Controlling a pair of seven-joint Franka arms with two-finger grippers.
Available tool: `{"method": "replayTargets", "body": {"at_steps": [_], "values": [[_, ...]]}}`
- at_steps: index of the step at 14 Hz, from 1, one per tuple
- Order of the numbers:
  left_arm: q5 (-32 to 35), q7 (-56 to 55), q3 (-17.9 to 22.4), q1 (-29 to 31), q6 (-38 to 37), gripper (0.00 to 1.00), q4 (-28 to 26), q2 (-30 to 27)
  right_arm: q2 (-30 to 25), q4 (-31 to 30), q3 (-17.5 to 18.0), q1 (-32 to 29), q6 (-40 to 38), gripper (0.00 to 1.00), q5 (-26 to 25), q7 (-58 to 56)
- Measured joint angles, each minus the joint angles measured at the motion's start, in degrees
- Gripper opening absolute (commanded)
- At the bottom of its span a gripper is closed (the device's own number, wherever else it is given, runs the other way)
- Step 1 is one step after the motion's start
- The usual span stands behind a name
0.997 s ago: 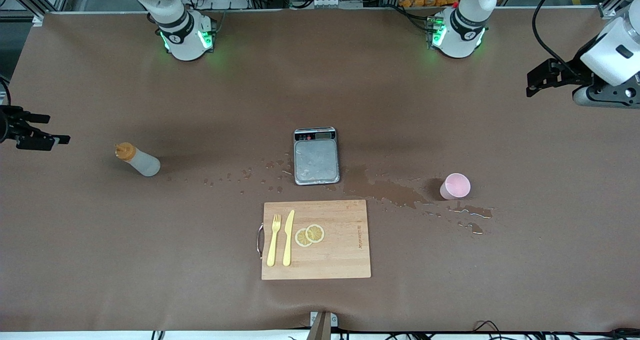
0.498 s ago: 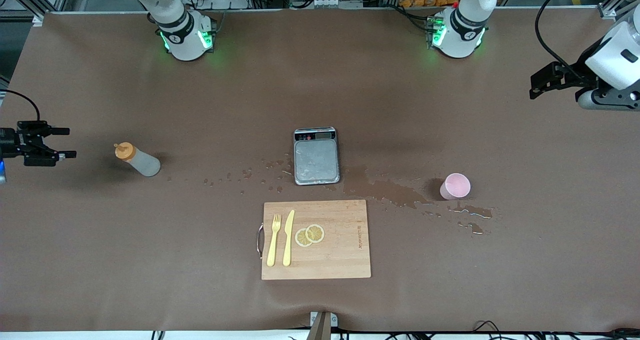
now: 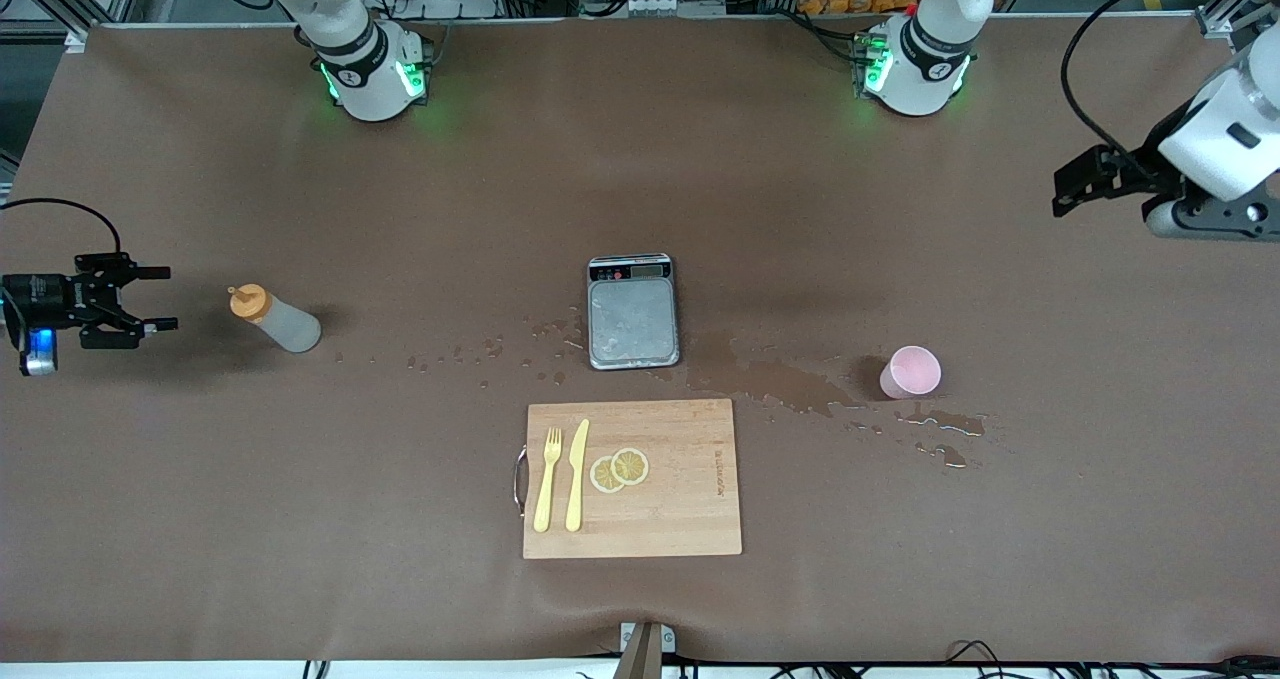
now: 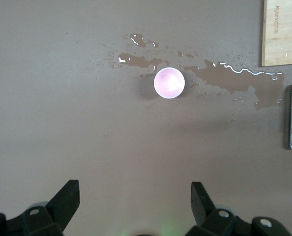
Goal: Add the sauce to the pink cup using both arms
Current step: 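Reach the right gripper to the bottle while the left gripper reaches the cup, then grasp the bottle with the right gripper while the left gripper grasps the cup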
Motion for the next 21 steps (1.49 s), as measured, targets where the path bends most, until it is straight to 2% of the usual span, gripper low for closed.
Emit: {"method": "replayTargets", "body": {"at_steps": [6,14,16,21], "values": [[0.0,-0.32,-0.01,0.08,4.92,1.0,-0.96,6.38,2.46,0.03,-0.02,-0.29,0.13,1.0,1.21,4.11],[0.0,-0.32,-0.5,-0.41,16.61,1.0,-1.46,21.02,10.18,0.1,-0.05,-3.84,0.57,1.0,6.07,4.97],[0.0,-0.32,-0.53,-0.42,19.62,1.0,-1.48,24.49,12.05,0.17,-0.05,-4.23,0.84,1.0,8.66,4.95],[0.0,-0.32,-0.65,-0.46,26.05,1.0,-2.38,30.85,15.16,0.43,0.79,-3.86,2.19,1.0,11.03,4.95]]}}
